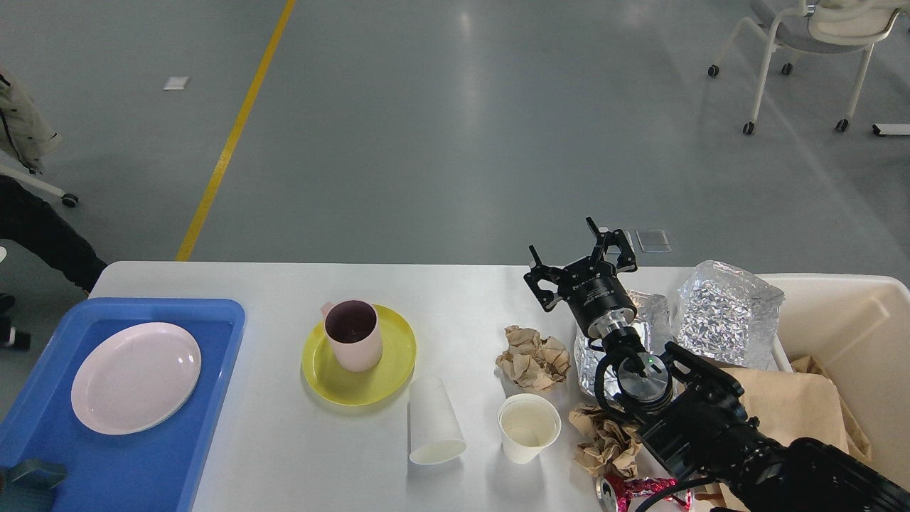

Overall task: Tidy desktop
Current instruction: 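Lower the green mug into the blue tray corner and release, then reach the left gripper to the pink mug and grasp it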

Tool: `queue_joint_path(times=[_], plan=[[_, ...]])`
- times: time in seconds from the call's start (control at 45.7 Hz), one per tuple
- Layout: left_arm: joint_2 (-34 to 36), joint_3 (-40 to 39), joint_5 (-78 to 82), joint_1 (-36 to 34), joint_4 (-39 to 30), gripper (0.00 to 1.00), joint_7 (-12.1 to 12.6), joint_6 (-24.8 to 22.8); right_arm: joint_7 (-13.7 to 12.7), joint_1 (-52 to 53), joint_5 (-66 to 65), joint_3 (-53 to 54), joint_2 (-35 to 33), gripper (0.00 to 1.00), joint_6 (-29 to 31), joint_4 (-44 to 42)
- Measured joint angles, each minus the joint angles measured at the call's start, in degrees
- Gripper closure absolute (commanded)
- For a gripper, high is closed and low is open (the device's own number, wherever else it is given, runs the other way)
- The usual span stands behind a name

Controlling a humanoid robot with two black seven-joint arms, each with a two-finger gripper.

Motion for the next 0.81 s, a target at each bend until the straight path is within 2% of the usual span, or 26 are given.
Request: queue_joint_path(times=[0.109, 0.175, 0.219, 0.241, 0.307, 0.372, 0.416, 0.46, 0.482, 0.657, 0.81], plan=[[-0.73, -5.27, -0.44, -10.11, 0.06, 0.18, 1.38, -9.57, 0.00, 0.00, 0.02, 0.00, 0.00, 0.00, 0.01, 0.00], [-2.17, -10.07, -1.04, -12.79, 0.09, 0.18, 3.75, -11.44, 0.00, 0.00, 0.04, 0.00, 0.00, 0.00, 0.02, 0.00], [-4.01, -14.19, -2.24, -13.44, 0.10, 0.18, 6.82, -11.71, 0.00, 0.00, 0.03, 0.00, 0.00, 0.00, 0.02, 0.00], [-5.74, -16.99, -3.85, -13.39, 0.12, 0.18, 9.90, -11.55, 0.00, 0.00, 0.04, 0.01, 0.00, 0.00, 0.02, 0.00], [-8.87, -19.92, -7.71, -12.30, -0.05, 0.18, 15.59, -10.58, 0.00, 0.00, 0.03, 0.02, 0.00, 0.00, 0.03, 0.00], [-12.00, -20.82, -12.73, -9.70, -1.42, 0.18, 21.56, -8.40, 0.00, 0.00, 0.04, 0.03, 0.01, 0.00, 0.03, 0.00], [-13.33, -21.04, -14.96, -7.61, -2.96, 0.18, 24.58, -6.20, 0.00, 0.00, 0.03, 0.03, 0.01, 0.00, 0.03, 0.00], [-14.28, -21.09, -16.50, -4.91, -5.37, 0.18, 27.22, -3.08, 0.00, 0.00, 0.04, 0.03, 0.01, 0.00, 0.03, -0.01], [-14.85, -21.11, -17.29, -2.19, -8.07, 0.18, 29.20, 0.40, 0.00, 0.00, 0.04, 0.02, 0.00, 0.00, 0.03, -0.03], [-18.91, -21.19, -18.34, 6.54, -14.92, 0.18, 34.09, 13.03, 0.00, 0.00, 0.04, -0.01, -0.01, 0.00, 0.03, -0.04], [-24.85, -20.44, -20.72, 10.49, -14.60, 0.18, 35.52, 19.14, 0.00, 0.00, 0.04, -0.01, -0.01, 0.00, 0.03, -0.04]])
